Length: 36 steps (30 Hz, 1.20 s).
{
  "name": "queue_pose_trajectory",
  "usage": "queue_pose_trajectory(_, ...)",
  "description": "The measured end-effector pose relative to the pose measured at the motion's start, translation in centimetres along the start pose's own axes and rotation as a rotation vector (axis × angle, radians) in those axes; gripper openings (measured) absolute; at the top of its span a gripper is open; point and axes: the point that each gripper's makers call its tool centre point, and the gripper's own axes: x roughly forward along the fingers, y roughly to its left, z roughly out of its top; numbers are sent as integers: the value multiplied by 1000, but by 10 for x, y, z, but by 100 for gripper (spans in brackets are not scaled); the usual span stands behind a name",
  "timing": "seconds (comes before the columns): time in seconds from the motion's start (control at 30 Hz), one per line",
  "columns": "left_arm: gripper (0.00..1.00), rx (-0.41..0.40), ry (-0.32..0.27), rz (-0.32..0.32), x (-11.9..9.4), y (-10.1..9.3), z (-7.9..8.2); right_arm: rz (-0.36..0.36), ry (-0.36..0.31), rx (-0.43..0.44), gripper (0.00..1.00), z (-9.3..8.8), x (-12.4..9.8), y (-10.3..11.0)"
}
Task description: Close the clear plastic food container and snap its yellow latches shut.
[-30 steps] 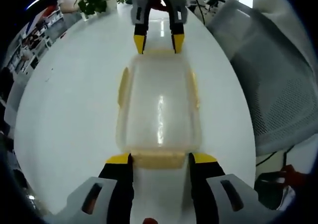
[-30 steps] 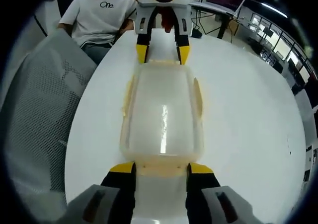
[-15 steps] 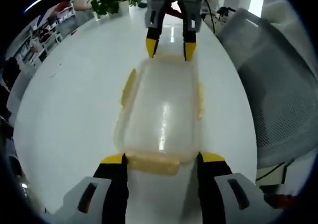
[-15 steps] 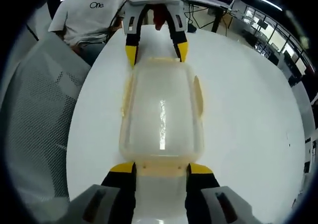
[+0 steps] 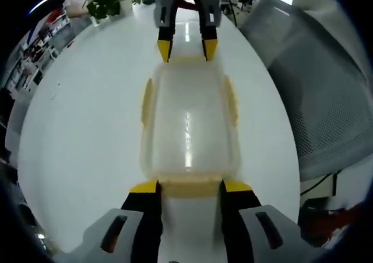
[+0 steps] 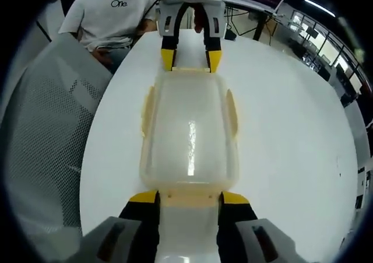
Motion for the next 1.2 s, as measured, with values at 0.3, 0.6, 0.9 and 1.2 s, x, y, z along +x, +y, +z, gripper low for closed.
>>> queue_pose_trajectory(0.3, 36, -16, -3, 0, -10, -7, 6, 17, -29, 3, 37, 7, -16, 8)
queue_pose_trajectory(0.6, 36, -11, 2, 17, -31, -9, 19, 17, -44, -10, 37, 12, -41, 8)
queue_pose_trajectory(0.9, 36, 18, 2, -7, -52, -17, 45, 25, -47, 9, 37, 11, -71, 18)
queue_pose_trajectory(1.2, 36, 36, -5, -4, -75, -21, 67, -22, -32, 0, 37, 11, -103, 25)
